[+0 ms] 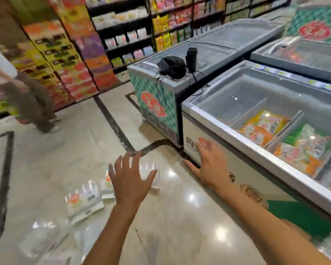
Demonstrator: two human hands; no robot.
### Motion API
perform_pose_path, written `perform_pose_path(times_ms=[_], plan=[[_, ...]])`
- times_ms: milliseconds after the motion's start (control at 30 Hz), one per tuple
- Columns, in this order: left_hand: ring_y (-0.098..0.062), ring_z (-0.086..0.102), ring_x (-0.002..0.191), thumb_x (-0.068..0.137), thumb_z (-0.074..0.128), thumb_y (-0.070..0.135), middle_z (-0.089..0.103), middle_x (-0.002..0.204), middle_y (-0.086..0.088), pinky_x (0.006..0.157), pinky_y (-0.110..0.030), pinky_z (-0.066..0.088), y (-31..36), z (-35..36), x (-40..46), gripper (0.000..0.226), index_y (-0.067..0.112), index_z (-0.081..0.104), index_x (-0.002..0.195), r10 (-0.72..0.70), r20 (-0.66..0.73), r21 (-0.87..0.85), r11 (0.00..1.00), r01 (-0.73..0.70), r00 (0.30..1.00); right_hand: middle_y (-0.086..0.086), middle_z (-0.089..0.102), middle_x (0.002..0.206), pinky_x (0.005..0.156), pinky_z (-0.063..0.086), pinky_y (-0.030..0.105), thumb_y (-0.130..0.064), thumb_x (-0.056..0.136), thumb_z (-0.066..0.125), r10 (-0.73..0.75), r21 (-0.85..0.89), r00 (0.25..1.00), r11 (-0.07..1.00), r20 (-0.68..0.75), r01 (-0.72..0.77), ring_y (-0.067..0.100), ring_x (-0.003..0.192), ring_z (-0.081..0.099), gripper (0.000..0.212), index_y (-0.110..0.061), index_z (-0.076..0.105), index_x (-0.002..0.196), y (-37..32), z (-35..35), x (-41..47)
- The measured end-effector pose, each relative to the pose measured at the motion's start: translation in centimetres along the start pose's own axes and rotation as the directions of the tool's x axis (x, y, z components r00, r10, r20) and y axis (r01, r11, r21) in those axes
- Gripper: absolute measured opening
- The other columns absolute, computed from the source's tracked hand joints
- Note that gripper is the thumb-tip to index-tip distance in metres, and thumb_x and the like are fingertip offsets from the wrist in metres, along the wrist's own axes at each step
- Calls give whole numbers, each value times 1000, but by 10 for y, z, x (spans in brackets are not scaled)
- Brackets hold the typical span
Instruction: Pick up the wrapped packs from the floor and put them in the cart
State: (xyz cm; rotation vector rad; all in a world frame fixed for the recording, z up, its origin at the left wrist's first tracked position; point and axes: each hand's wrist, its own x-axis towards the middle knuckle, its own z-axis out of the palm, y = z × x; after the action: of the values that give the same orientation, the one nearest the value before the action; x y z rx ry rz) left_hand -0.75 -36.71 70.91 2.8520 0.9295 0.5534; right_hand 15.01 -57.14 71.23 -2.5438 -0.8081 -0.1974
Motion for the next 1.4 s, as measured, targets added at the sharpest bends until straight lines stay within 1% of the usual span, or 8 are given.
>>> perform_pose_path(times_ms=[267, 433, 700, 800, 1000, 1133, 1233, 1400], plan=[[-33, 49, 135, 81, 42, 79, 55, 147, -8, 117, -57, 27, -116, 20, 76, 81, 27, 58, 142, -113, -12, 25, 993, 114, 993, 11, 56, 122, 96, 44, 48, -81, 90, 38, -141, -42, 989, 989, 40, 143, 31, 110, 54, 73, -24, 58, 131, -93, 84, 105], [-30, 47, 136, 81, 44, 79, 54, 148, -5, 117, -58, 26, -166, 73, 158, 80, 28, 57, 141, -169, 31, 50, 985, 167, 985, 7, 58, 117, 100, 43, 54, -82, 89, 35, -185, -45, 976, 981, 120, 191, 27, 110, 54, 75, -23, 60, 128, -115, 169, 197], [-26, 42, 138, 84, 43, 76, 50, 151, -1, 115, -49, 26, -220, 197, 295, 78, 28, 53, 145, -241, 239, 52, 970, 236, 941, 6, 63, 110, 100, 39, 52, -77, 88, 39, -149, -46, 962, 986, 228, 163, 28, 103, 59, 69, -21, 64, 121, -126, 297, 348], [-26, 45, 135, 85, 46, 73, 54, 147, -1, 112, -48, 26, -244, 265, 334, 74, 26, 56, 142, -216, 304, 52, 976, 210, 928, 6, 64, 108, 89, 38, 46, -75, 89, 37, -94, -89, 960, 989, 263, 121, 29, 96, 59, 68, -21, 64, 120, -116, 362, 381], [-27, 51, 129, 85, 48, 73, 57, 143, 1, 105, -46, 28, -308, 465, 339, 70, 27, 60, 136, -182, 475, 71, 983, 168, 861, 14, 65, 106, 89, 38, 49, -70, 92, 47, 55, -150, 933, 989, 357, -1, 36, 92, 62, 65, -14, 66, 119, -56, 564, 372], [-26, 43, 137, 86, 44, 74, 49, 151, 0, 109, -47, 30, -367, 619, 294, 73, 28, 54, 142, -233, 567, 87, 971, 224, 790, 13, 63, 121, 105, 36, 56, -69, 91, 51, 161, -176, 843, 981, 514, -80, 35, 108, 62, 64, -20, 61, 130, -3, 720, 333], [-33, 50, 130, 84, 48, 72, 53, 148, -7, 97, -48, 45, -413, 731, 257, 73, 23, 58, 137, -232, 600, 44, 965, 258, 766, 9, 57, 130, 114, 26, 56, -72, 90, 46, 227, -229, 760, 968, 609, -106, 33, 115, 61, 69, -25, 51, 140, 34, 831, 294], [-33, 42, 140, 89, 60, 67, 26, 161, -8, 109, -45, 42, -468, 863, 225, 78, 42, 28, 157, -255, 751, 36, 937, 347, 609, 14, 41, 146, 96, 49, 48, -77, 83, 52, 295, -199, 620, 955, 727, -221, 35, 114, 61, 87, -33, 27, 154, 75, 974, 246]])
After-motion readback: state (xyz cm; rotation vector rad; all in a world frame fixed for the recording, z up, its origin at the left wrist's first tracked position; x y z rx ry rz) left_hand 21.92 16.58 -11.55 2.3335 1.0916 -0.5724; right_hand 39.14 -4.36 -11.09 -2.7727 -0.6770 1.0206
